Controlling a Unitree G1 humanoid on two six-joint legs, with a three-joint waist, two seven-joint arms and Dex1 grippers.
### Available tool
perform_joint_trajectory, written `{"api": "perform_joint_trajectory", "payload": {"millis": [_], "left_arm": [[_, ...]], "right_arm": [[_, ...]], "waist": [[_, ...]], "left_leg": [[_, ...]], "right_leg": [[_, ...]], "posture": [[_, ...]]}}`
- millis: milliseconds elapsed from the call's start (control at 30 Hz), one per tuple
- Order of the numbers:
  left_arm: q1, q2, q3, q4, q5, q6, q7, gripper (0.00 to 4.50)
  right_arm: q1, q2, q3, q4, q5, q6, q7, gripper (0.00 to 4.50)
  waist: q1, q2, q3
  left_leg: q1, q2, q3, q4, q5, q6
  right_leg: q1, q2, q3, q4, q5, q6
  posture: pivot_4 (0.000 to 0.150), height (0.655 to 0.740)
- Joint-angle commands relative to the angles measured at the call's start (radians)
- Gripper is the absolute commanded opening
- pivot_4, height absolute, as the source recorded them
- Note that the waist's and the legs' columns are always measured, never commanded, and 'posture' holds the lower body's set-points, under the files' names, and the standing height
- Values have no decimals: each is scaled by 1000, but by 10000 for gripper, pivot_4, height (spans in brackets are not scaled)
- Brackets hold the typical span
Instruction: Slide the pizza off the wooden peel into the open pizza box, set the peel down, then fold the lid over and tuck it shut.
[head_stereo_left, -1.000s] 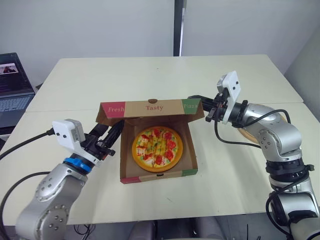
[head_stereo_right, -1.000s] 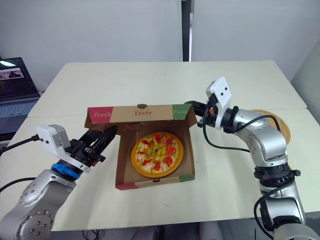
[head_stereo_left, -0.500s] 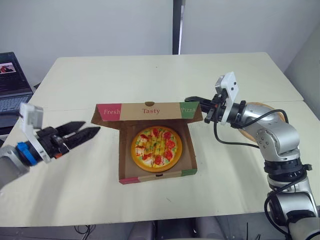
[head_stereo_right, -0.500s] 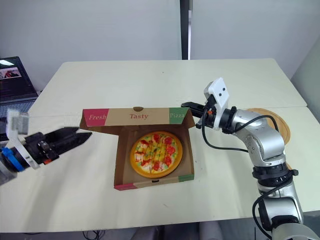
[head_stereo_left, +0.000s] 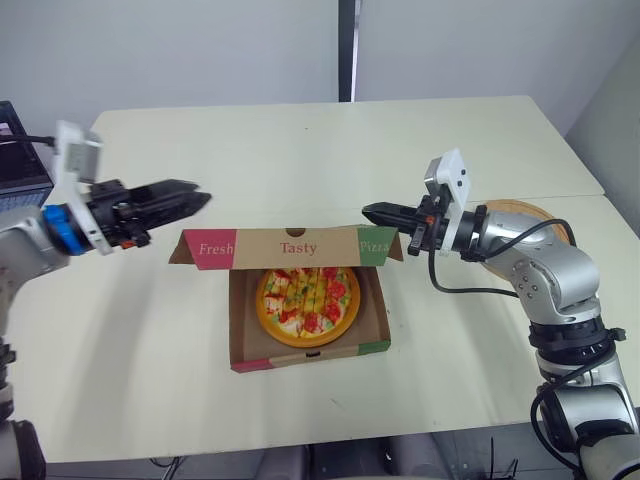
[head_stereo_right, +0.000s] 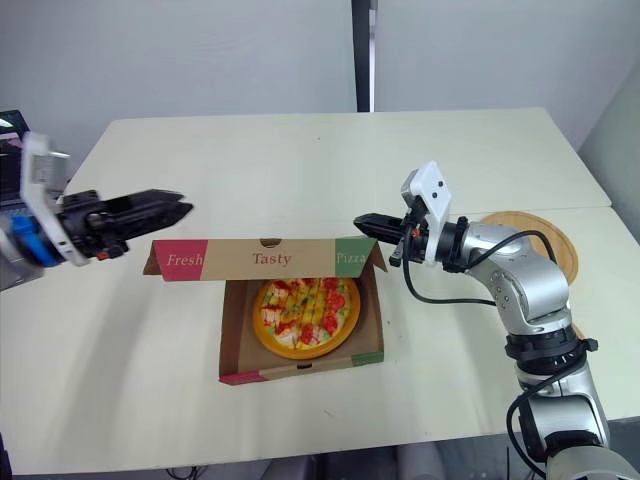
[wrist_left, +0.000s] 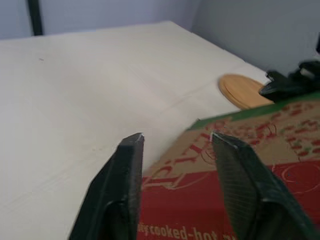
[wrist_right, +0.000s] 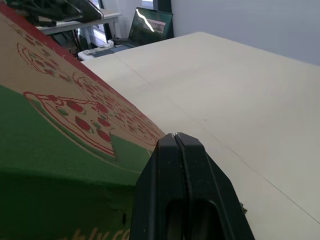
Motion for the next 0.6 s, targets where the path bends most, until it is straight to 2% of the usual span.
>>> {"api": "perform_joint_trajectory", "payload": {"millis": [33, 133, 600], "left_arm": [[-37, -4, -22, 28, 54, -45, -52, 9044], [-29, -29, -38, 49, 92, -70, -72, 194], [-96, -138, -94, 10, 162, -73, -61, 194]], "right_arm": [[-6, -5, 3, -46, 5, -10, 0, 0], [-1, -7, -6, -54, 8, -7, -9, 0], [-18, 15, -28, -29, 1, -33, -72, 0]], "waist": [[-5, 0, 0], [-12, 0, 0], [-12, 0, 0]], "left_leg": [[0, 0, 1, 0, 0, 0], [-1, 0, 2, -1, 0, 0], [-2, -1, 1, 1, 0, 0]], "right_leg": [[-1, 0, 0, 0, 0, 0], [-2, 0, 1, 0, 0, 0], [-2, 0, 1, 1, 1, 1]], "posture": [[1500, 7400], [1500, 7400], [1500, 7400]]}}
